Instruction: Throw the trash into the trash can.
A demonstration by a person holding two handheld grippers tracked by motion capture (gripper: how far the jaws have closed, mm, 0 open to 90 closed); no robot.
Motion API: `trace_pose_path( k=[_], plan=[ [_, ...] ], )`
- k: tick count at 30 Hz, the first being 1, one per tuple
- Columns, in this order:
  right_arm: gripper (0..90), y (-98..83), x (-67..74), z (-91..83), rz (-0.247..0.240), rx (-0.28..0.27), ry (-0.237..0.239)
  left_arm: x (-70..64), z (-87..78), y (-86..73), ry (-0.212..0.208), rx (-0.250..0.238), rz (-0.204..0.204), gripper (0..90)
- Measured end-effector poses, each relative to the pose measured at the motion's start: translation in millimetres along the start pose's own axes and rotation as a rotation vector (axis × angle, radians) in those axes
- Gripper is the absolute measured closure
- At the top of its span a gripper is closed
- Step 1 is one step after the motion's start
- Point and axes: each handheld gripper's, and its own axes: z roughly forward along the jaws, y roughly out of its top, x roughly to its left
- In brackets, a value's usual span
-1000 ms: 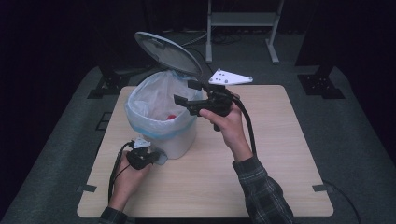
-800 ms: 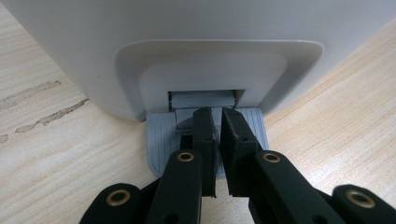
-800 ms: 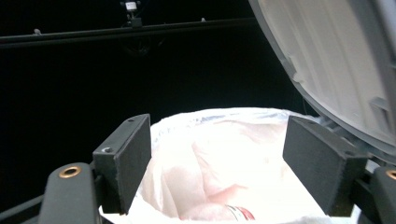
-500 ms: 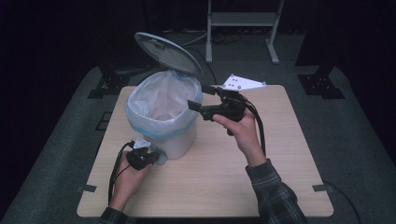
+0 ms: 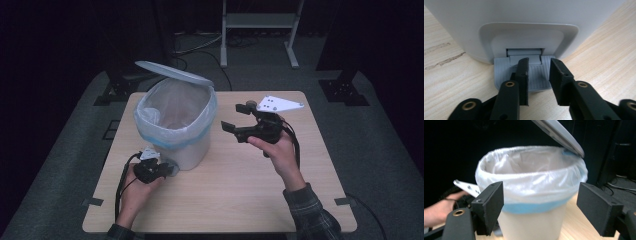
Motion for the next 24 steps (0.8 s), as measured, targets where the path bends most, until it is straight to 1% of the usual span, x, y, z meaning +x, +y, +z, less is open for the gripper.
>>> trace_pose_path(
  k=[2,3,4,5,6,7,9,11,12,14,16,17,18,19,22,23,24],
  plan=[
    [19.9,-2.6,-1.0,-1.7,-0.004,0.005,-0.006,-0.8,-1.2,0.4,-0.002,-0.005,-0.004,65.7],
    [19.6,-5.1,-2.0,-3.6,-0.004,0.012,-0.012,-1.1,-3.0,0.8,-0.002,-0.01,0.0,64.1],
    [19.3,-10.0,-4.3,-7.4,0.0,0.022,-0.021,-2.3,-7.0,1.6,-0.003,-0.03,-0.001,62.0],
    [19.2,-11.6,-5.1,-8.7,0.0,0.025,-0.024,-2.9,-9.2,2.4,0.0,-0.023,-0.006,60.7],
    [19.2,-11.6,-5.1,-8.7,0.0,0.025,-0.024,-2.9,-9.2,2.4,0.0,-0.023,-0.006,57.3],
    [18.9,-16.1,-7.4,-13.2,0.003,0.034,-0.034,-3.6,-11.4,2.6,0.0,-0.005,0.002,55.6],
    [18.8,-17.5,-8.1,-14.6,0.005,0.038,-0.037,-4.2,-11.9,1.6,0.001,-0.007,-0.001,54.3],
    [18.8,-21.7,-10.4,-19.1,0.007,0.041,-0.048,-4.8,-12.8,0.6,0.004,-0.002,0.01,49.3],
    [18.5,-25.9,-12.3,-23.1,0.01,0.048,-0.059,-6.0,-14.5,0.5,0.004,0.004,0.011,45.2],
    [18.4,-30.4,-14.5,-26.0,0.014,0.047,-0.067,-7.7,-17.2,0.1,0.01,0.009,0.015,39.9],
    [18.1,-36.7,-16.5,-29.4,0.02,0.054,-0.076,-8.8,-21.1,-0.8,0.015,0.008,0.027,36.1],
    [18.1,-36.7,-16.5,-29.4,0.02,0.054,-0.076,-8.8,-21.1,-0.8,0.015,0.008,0.027,34.2],
    [18.1,-41.0,-17.8,-31.3,0.027,0.06,-0.084,-9.9,-22.9,-1.3,0.019,0.01,0.023,34.2],
    [18.1,-44.3,-19.0,-32.4,0.03,0.066,-0.085,-10.6,-24.2,-1.8,0.021,0.009,0.027,31.8],
    [17.8,-52.9,-21.1,-37.4,0.032,0.091,-0.097,-12.7,-27.9,-3.4,0.027,0.011,0.032,29.5],
    [17.8,-59.3,-22.5,-41.7,0.034,0.101,-0.107,-13.3,-29.7,-4.6,0.034,0.014,0.038,27.6],
    [17.8,-59.3,-22.5,-41.7,0.034,0.101,-0.107,-13.3,-29.7,-4.6,0.034,0.014,0.038,26.7]
  ],
)
